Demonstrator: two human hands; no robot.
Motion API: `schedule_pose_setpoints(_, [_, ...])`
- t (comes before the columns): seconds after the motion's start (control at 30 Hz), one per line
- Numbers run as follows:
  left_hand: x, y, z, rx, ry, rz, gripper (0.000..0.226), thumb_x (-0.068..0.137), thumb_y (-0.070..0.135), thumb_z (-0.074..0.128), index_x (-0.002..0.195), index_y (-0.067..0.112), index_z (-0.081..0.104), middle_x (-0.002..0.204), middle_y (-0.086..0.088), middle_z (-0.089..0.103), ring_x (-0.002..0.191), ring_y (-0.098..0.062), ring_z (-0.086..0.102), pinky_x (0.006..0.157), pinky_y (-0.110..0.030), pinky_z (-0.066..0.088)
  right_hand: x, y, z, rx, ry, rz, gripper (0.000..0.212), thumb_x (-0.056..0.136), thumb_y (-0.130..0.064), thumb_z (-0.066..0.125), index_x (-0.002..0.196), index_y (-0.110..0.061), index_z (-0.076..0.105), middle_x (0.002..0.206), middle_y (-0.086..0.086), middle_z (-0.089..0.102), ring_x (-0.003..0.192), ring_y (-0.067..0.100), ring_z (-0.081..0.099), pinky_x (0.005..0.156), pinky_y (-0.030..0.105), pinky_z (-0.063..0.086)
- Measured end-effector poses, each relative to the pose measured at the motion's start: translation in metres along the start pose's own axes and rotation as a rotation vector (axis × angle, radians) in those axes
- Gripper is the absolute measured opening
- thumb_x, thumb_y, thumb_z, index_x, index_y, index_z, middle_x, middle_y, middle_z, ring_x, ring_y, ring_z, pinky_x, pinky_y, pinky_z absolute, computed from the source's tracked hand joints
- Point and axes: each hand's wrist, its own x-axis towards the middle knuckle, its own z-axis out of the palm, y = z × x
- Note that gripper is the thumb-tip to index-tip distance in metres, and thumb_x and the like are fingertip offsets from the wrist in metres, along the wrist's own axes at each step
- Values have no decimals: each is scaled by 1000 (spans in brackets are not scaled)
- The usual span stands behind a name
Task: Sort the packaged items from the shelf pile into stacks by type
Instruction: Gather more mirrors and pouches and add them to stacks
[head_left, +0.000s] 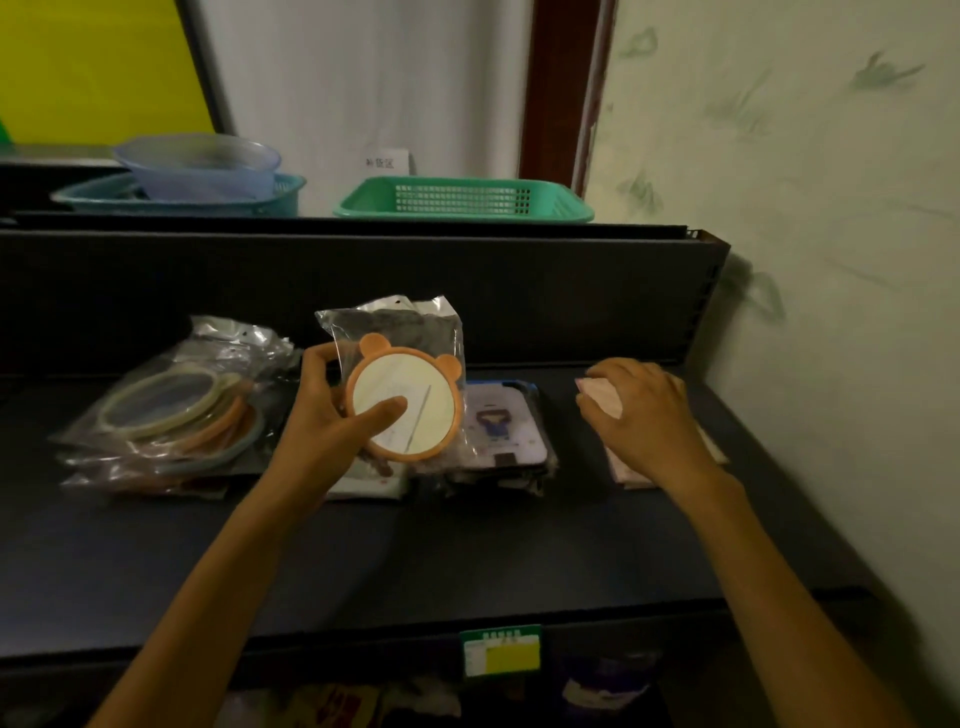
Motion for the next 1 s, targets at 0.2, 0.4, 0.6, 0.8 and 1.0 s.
schedule_pose_setpoints(0.2, [-14, 0, -67, -22, 81, -35, 61, 68, 30, 74, 114, 44, 36, 111, 6, 55, 81, -14, 70, 47, -28, 54, 17, -70, 11, 39, 6, -81, 37, 88, -39, 57, 122, -24, 55, 127, 0, 56, 118, 20, 45, 98, 35, 29])
schedule_pose_setpoints(0.4, [-17, -12, -155, 18, 144, -26, 68, 68, 29, 74, 123, 39, 34, 119, 11, 48, 100, -15, 58, 55, -25, 56, 24, -163, 40, 135, -7, -178, 36, 88, -36, 59, 121, -22, 57, 127, 1, 57, 118, 20, 46, 99, 34, 30])
schedule_pose_setpoints(0.6, [16, -29, -237, 36, 90, -50, 57, 79, 21, 71, 119, 41, 35, 116, 9, 50, 97, -21, 60, 55, -27, 57, 22, -245, 78, 175, -16, -175, 35, 89, -34, 58, 121, -23, 55, 124, -1, 57, 115, 15, 46, 94, 26, 25])
schedule_pose_setpoints(0.8, [57, -46, -256, 70, -23, -100, 49, 84, 19, 66, 118, 35, 34, 101, 14, 48, 86, -12, 58, 48, -15, 50, 16, -289, 99, 138, -36, -78, 35, 88, -35, 58, 122, -25, 54, 125, -3, 55, 117, 16, 45, 98, 27, 24])
schedule_pose_setpoints(1.0, [74, -65, -257, 312, -115, -115, 43, 76, 32, 73, 111, 32, 47, 95, 11, 56, 84, -8, 59, 57, -21, 46, 13, -297, 103, 124, -46, -18, 35, 88, -34, 59, 121, -24, 55, 124, -2, 57, 116, 18, 46, 98, 32, 30])
